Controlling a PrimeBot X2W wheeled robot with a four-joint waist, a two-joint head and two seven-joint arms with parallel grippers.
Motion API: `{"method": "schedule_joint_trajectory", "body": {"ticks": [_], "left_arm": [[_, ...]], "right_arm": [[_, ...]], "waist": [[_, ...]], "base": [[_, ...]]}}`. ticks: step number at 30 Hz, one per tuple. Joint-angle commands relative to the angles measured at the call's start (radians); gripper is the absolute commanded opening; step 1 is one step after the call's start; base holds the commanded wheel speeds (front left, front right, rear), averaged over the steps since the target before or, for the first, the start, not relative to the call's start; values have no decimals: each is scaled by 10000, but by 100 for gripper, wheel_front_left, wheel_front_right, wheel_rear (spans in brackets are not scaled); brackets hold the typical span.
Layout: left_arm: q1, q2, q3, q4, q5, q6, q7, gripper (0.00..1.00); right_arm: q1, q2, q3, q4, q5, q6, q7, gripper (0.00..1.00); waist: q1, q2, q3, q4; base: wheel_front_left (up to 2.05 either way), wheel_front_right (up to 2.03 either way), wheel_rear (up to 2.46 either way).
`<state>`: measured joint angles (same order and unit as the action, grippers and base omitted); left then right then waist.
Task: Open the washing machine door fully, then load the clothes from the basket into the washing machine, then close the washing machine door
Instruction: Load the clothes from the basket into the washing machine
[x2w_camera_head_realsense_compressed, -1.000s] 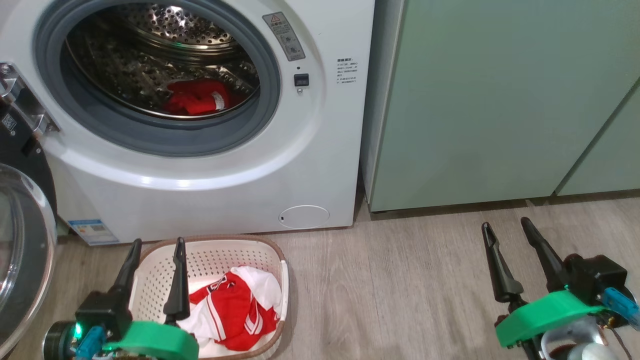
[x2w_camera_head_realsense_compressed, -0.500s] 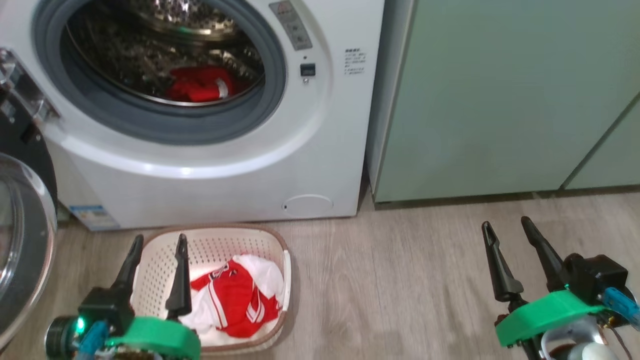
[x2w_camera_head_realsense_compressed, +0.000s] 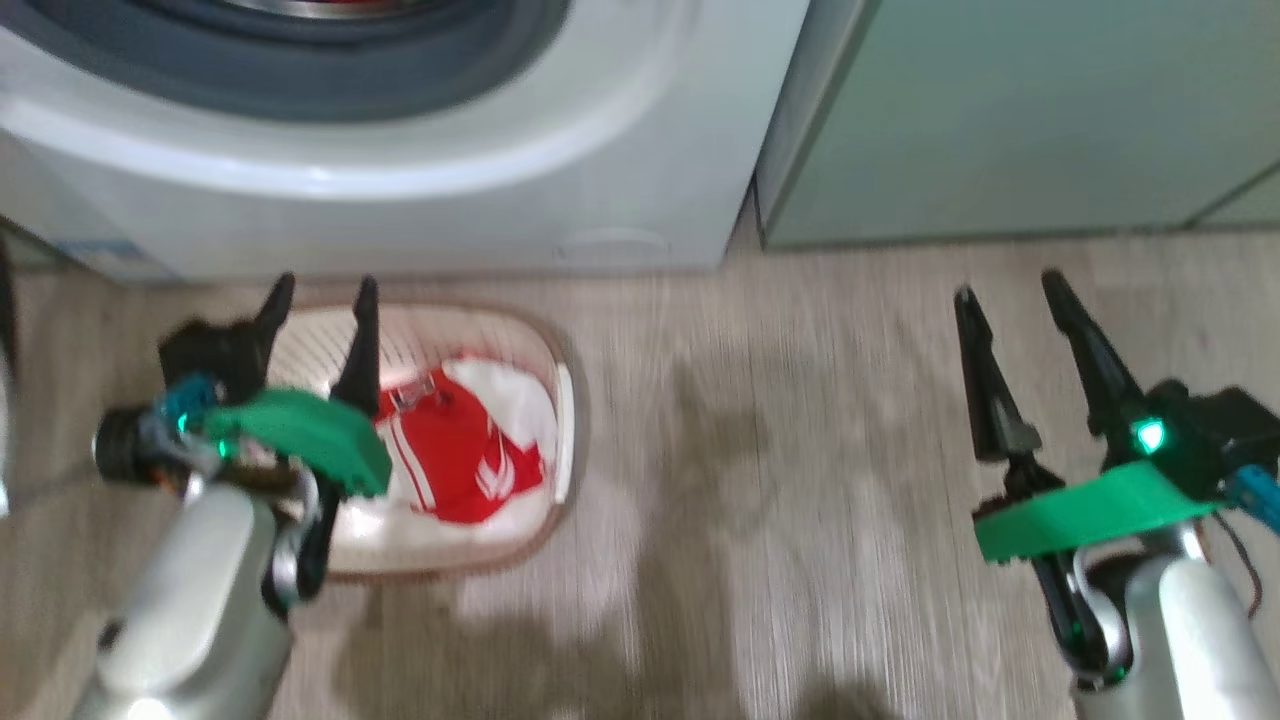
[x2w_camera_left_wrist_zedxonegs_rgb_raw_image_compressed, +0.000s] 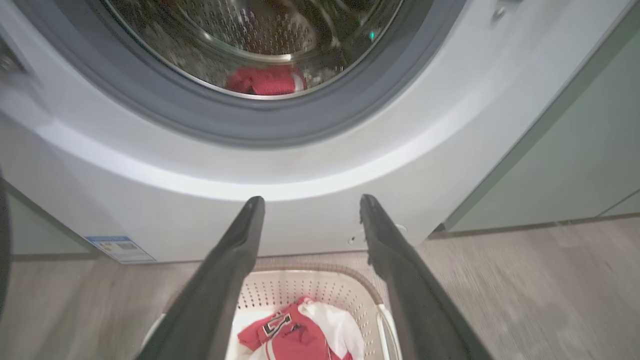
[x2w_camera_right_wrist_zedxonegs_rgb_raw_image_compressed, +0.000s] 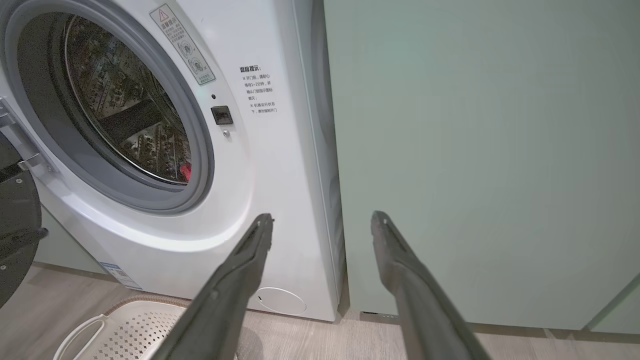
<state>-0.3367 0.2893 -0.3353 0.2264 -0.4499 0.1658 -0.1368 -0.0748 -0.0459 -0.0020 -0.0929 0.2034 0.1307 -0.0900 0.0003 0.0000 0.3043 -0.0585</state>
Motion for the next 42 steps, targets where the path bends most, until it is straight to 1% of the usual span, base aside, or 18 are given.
{"method": "schedule_joint_trajectory", "body": {"ticks": [1,4,11,14,16,18,22,29,36,40,41,42], "left_arm": [[-766,105,337,325,-148,-212,74,100],[-1685,-5,356,1802,-448,-702,179,100],[-3464,-170,221,4811,-780,-1651,490,100],[-4071,-130,140,5857,-831,-2020,657,100],[-4539,63,-15,6720,-717,-2261,750,100],[-4773,212,-55,7183,-701,-2392,753,100],[-5117,452,-68,7748,-722,-2550,723,100],[-5858,1158,-93,8626,-647,-2682,531,100],[-6516,1661,-164,9351,-555,-2643,714,100],[-6757,1753,-307,9705,-493,-2680,983,100],[-6808,1758,-344,9799,-486,-2689,1117,97],[-6856,1763,-359,9877,-494,-2689,1213,47]], "right_arm": [[-423,-43,325,-343,-35,0,-174,100],[-874,-43,490,-304,17,0,-350,100],[-1682,-43,712,-179,195,0,-801,100],[-2002,-43,924,-83,314,0,-995,100],[-2307,-43,1161,78,574,0,-1202,100],[-2438,-43,1210,177,813,0,-1350,100],[-2585,-43,1336,296,1087,0,-1527,100],[-2793,-43,1693,483,1487,0,-1697,100],[-2916,-43,1847,297,1699,0,-1714,100],[-2927,-43,1975,255,1780,0,-1715,100],[-2928,-43,1990,257,1794,0,-1715,100],[-2926,-43,2002,263,1812,0,-1716,100]], "waist": [[-3,0,1358,-177],[-3,0,2217,-385],[-3,0,4024,-821],[-3,0,4716,-1060],[-3,0,5313,-1359],[-3,0,5659,-1542],[-3,0,6175,-1806],[-3,0,7065,-2346],[-3,0,7513,-2657],[-3,0,7588,-2790],[-3,0,7594,-2815],[-3,0,7592,-2836]], "base": [[0,0,0],[0,0,0],[0,0,0],[0,0,0],[0,0,0],[0,0,0],[0,0,0],[0,0,0],[0,0,0],[0,0,0],[0,0,0],[0,0,0]]}}
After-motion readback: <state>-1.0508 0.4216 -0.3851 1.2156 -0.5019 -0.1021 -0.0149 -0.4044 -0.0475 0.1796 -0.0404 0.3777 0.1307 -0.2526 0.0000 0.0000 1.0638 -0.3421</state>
